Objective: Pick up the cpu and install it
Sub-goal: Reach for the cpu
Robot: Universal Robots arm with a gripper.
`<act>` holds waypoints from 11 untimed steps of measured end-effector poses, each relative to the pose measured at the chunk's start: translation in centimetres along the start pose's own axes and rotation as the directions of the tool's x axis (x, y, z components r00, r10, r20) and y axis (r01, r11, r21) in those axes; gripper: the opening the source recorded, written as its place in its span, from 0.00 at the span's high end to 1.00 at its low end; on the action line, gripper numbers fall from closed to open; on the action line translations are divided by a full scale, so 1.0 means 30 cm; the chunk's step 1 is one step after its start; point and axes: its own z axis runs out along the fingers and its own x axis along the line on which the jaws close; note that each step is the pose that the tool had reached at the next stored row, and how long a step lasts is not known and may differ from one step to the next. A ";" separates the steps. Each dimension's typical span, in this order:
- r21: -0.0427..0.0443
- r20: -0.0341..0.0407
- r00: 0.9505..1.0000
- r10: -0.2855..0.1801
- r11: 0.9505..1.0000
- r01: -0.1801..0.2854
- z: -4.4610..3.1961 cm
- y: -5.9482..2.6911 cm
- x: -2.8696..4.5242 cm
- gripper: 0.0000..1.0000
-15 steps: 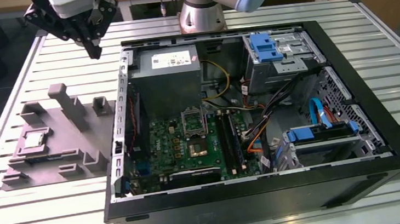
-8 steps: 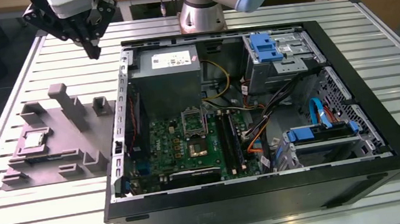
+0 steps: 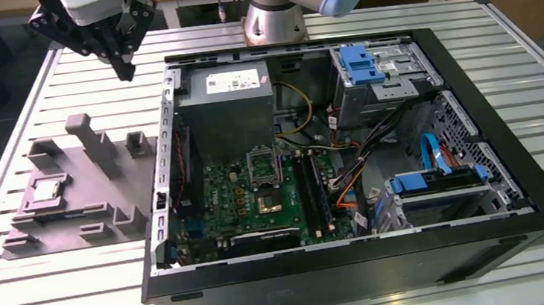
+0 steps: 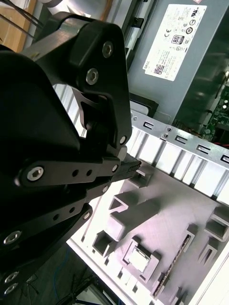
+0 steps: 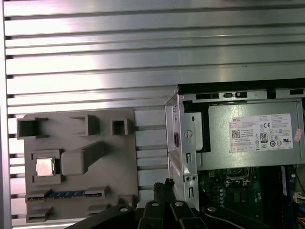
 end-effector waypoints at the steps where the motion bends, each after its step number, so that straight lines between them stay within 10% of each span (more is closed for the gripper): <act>1: 0.000 0.000 1.000 0.000 1.000 0.000 0.000 0.000 0.001 0.89; 11: 0.000 0.000 1.000 0.000 1.000 0.000 0.000 -0.001 0.009 0.89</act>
